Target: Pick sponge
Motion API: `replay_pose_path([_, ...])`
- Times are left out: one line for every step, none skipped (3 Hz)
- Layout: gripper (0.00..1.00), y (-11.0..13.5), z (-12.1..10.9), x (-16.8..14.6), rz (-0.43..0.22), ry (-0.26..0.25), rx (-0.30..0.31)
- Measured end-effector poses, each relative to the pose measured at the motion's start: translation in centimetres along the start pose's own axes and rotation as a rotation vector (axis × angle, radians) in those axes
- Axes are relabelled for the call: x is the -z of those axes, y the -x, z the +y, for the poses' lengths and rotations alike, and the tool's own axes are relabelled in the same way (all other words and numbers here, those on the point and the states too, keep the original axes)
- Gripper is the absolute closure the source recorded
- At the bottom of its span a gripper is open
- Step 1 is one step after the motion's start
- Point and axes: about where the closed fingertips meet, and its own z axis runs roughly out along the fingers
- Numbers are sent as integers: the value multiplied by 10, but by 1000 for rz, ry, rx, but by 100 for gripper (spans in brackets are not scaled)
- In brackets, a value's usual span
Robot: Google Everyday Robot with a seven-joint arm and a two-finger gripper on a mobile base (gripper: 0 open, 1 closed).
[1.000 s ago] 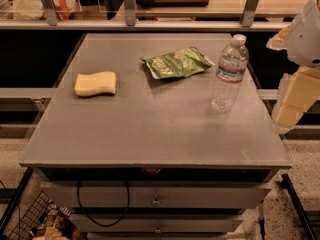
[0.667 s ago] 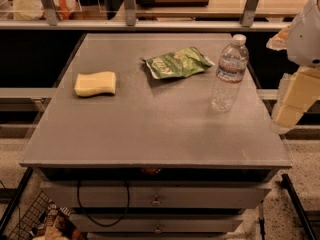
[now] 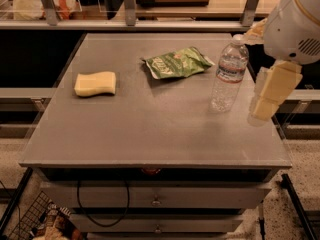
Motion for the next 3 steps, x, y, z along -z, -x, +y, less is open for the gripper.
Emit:
replay_pose_path([0, 43, -10, 1, -56, -28, 102])
replay_pose_path([0, 63, -31, 11, -80, -86, 141])
replay_pose_path([0, 103, -39, 15, -157, -95, 238])
